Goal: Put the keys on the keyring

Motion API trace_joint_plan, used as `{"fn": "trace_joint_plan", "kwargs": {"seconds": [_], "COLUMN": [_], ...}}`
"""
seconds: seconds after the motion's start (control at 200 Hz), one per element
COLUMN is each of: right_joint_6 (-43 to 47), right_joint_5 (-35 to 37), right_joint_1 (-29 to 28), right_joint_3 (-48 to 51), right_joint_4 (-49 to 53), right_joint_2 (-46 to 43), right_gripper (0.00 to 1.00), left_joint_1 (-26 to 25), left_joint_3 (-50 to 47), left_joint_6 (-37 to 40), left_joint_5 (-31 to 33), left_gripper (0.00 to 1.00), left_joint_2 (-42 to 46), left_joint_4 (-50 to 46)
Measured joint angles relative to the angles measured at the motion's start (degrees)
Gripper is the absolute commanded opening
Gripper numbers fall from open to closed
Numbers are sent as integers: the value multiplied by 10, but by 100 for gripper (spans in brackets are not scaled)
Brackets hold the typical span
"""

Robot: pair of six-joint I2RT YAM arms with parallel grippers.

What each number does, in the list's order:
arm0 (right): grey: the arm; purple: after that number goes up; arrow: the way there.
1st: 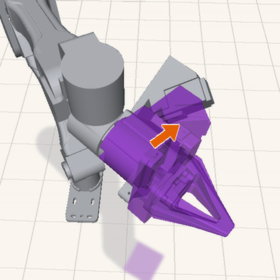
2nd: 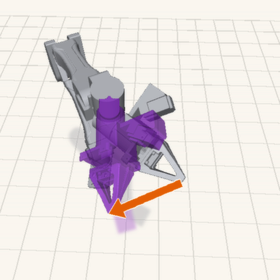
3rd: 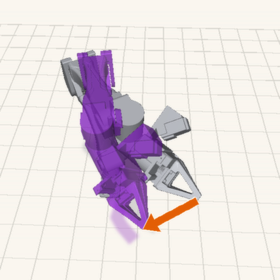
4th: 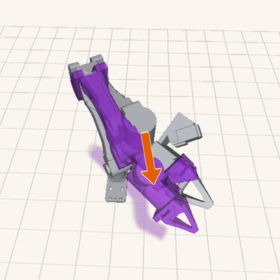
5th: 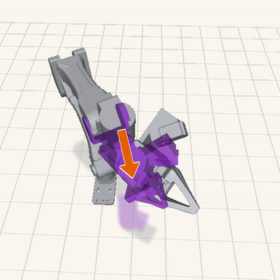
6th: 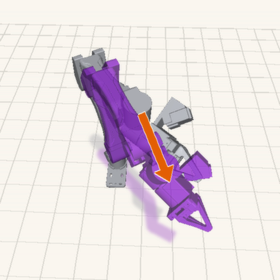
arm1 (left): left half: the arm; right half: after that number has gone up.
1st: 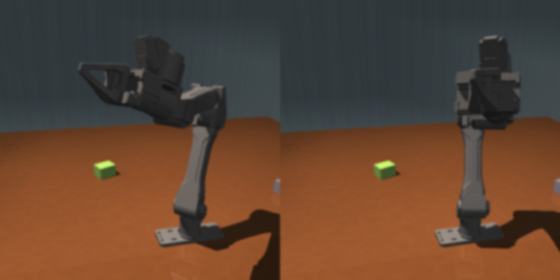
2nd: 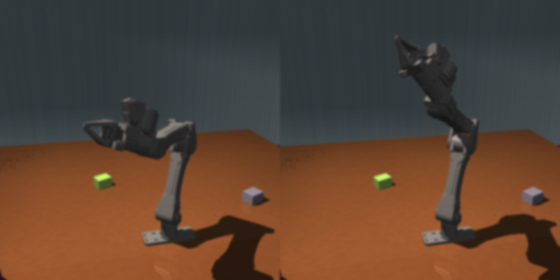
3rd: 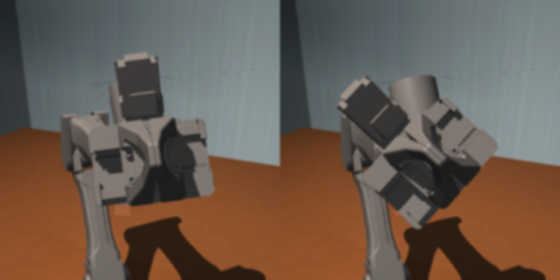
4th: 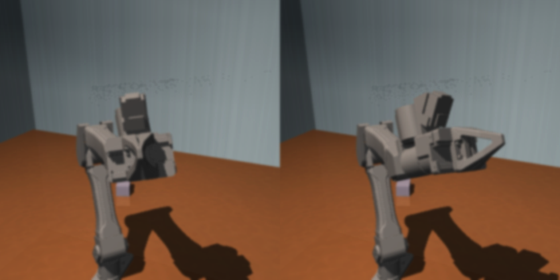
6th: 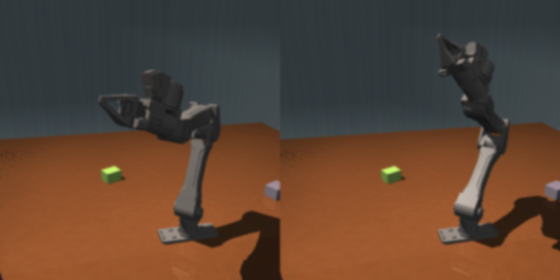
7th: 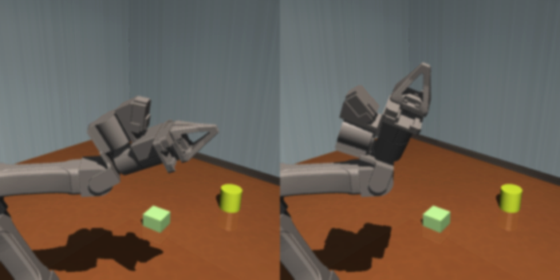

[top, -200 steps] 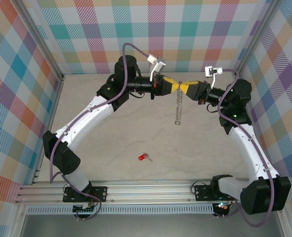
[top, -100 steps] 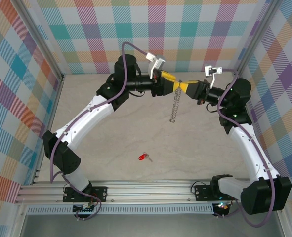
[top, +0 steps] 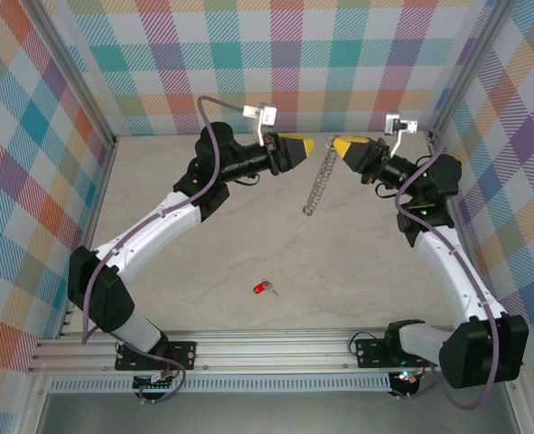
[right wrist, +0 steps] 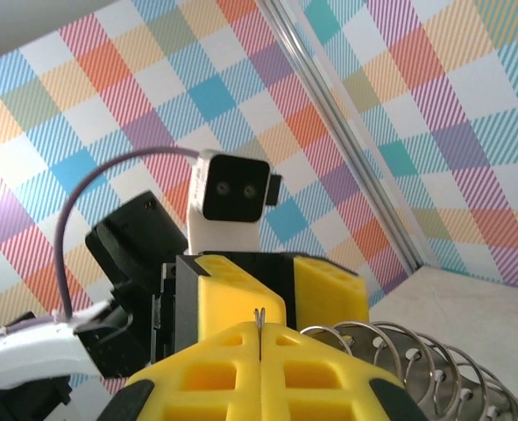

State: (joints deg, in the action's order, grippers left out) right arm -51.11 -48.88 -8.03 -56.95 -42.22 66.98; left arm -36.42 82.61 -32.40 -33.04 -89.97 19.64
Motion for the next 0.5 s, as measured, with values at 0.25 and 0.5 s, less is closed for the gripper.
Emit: {"fn": "trace_joint_plan", "kwargs": {"seconds": [0.25,0.5], "right_joint_6": [-52,-84], "right_joint_5": [23,35], "right_joint_1": [-6,-7], "right_joint_3": [9,11], "right_joint_4": [-87,-131], "right_joint_2": [23,40], "right_gripper": [0,0], "left_joint_1": [-6,-18], "left_joint_3": [-4,-3], "left_joint_6": [-75,-96], "left_joint_5": [-9,-15], "left_gripper": [38,36], "left_joint_2": [-7,-31], "left_joint_4": [125,158]}}
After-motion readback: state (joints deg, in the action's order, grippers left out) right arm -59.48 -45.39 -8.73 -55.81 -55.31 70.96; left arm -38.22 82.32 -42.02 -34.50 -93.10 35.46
